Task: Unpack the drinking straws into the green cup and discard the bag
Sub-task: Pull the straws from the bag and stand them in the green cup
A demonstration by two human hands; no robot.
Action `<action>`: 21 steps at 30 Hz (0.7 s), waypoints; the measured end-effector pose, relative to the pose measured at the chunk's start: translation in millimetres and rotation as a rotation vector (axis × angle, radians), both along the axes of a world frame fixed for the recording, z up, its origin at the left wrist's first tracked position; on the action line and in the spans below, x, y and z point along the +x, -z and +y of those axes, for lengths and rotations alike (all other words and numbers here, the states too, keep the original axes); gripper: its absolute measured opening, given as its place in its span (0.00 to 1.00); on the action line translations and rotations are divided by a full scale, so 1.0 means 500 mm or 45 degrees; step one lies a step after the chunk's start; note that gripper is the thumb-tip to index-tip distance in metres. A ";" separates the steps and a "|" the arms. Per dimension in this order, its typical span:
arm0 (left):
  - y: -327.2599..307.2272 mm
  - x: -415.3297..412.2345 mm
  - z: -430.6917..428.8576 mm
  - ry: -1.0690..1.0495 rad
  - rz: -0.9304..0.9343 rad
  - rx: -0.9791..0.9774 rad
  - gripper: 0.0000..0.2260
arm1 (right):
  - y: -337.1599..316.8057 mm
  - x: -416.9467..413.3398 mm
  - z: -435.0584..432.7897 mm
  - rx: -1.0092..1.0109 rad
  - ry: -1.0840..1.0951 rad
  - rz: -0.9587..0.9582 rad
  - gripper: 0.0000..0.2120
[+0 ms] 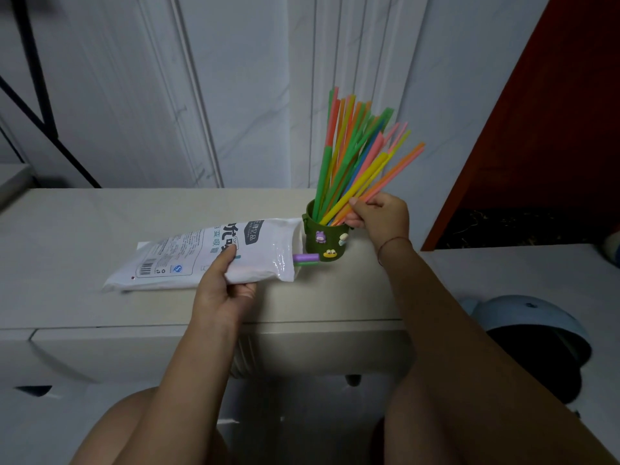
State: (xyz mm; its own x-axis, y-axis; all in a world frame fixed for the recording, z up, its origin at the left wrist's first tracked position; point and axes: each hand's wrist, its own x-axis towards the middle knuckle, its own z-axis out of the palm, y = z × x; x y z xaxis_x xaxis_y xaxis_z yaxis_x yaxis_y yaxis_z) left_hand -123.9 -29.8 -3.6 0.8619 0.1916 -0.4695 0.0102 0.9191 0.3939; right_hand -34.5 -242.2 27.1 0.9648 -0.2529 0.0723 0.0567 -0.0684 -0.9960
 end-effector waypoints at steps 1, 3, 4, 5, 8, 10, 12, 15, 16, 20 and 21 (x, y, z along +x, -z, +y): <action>-0.001 0.000 -0.001 0.002 -0.005 0.005 0.08 | 0.002 0.000 -0.001 -0.007 0.001 0.001 0.06; -0.003 0.000 -0.003 0.004 -0.019 0.011 0.08 | 0.006 -0.003 -0.004 -0.067 0.010 0.006 0.07; -0.005 0.000 -0.004 0.008 -0.029 0.011 0.08 | 0.009 -0.005 -0.005 -0.100 0.016 0.013 0.08; -0.006 0.000 -0.005 0.015 -0.038 0.011 0.09 | 0.012 -0.007 -0.006 -0.114 0.020 0.023 0.08; -0.008 -0.001 -0.007 0.024 -0.050 0.005 0.10 | 0.018 -0.019 -0.005 -0.038 0.046 0.081 0.10; -0.009 -0.001 -0.008 0.008 -0.056 0.014 0.11 | 0.022 -0.034 0.001 0.030 0.040 0.156 0.11; -0.010 -0.001 -0.009 0.002 -0.055 0.027 0.10 | 0.027 -0.058 0.016 0.127 -0.045 0.269 0.14; -0.013 0.000 -0.015 0.001 -0.054 0.080 0.09 | 0.030 -0.105 0.048 0.322 -0.297 0.508 0.15; -0.014 0.000 -0.018 0.002 -0.063 0.120 0.09 | 0.030 -0.118 0.058 0.414 -0.381 0.580 0.16; -0.018 -0.007 -0.030 -0.017 -0.115 0.342 0.15 | 0.032 -0.137 0.084 0.860 -0.571 0.767 0.18; -0.019 -0.010 -0.032 -0.025 -0.147 0.412 0.17 | 0.031 -0.138 0.089 0.917 -0.559 0.786 0.17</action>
State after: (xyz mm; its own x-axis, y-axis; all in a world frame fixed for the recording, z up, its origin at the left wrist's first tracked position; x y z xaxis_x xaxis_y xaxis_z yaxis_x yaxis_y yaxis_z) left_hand -128.8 -45.8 6.0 0.9006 0.3316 -0.2809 -0.0678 0.7457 0.6628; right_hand -103.7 -197.7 11.6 0.8005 0.3408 -0.4930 -0.5993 0.4566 -0.6575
